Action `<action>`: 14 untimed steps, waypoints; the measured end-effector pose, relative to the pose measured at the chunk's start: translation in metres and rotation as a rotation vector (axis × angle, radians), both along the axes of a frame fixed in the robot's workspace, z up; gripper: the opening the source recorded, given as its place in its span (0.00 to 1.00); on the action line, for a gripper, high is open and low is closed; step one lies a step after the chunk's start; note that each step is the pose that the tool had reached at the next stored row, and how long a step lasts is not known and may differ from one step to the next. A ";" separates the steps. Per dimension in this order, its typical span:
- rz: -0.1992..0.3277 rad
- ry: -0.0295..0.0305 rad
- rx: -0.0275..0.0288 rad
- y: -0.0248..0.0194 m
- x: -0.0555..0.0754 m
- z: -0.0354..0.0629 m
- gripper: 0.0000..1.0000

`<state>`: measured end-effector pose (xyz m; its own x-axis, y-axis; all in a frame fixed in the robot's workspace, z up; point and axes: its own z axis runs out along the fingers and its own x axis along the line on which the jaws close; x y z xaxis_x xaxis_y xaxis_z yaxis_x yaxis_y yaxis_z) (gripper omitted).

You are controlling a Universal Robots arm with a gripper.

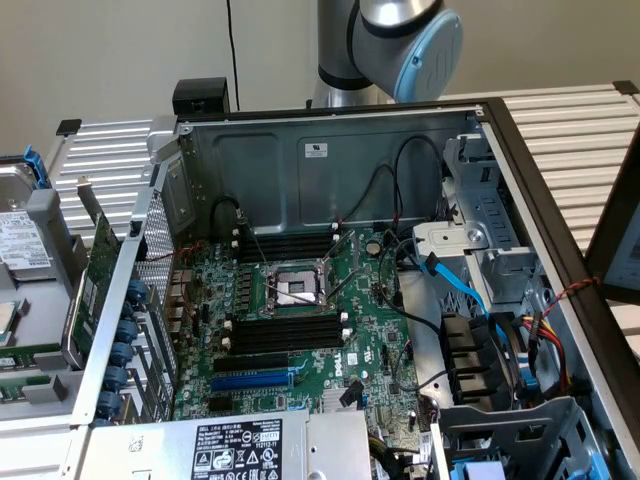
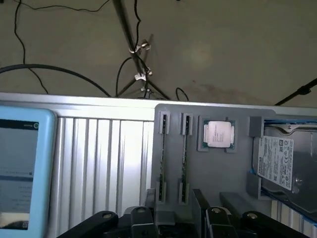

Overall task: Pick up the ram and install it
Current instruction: 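Pick up the ram and move it above insertion slot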

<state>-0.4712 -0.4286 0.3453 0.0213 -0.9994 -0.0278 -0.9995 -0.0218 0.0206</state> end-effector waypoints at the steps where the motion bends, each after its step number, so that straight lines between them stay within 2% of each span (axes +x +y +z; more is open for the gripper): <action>1: -0.008 0.0000 0.0008 0.0000 0.001 -0.0018 0.42; 4: -0.033 -0.0001 0.0031 0.0000 0.002 -0.0073 0.42; 11: -0.063 -0.0001 0.0032 0.0016 0.003 -0.0199 0.42; 14: -0.066 0.0000 0.0032 0.0065 0.003 -0.0254 0.42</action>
<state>-0.4686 -0.4222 0.3199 -0.0442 -0.9985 -0.0310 -0.9988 0.0436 0.0206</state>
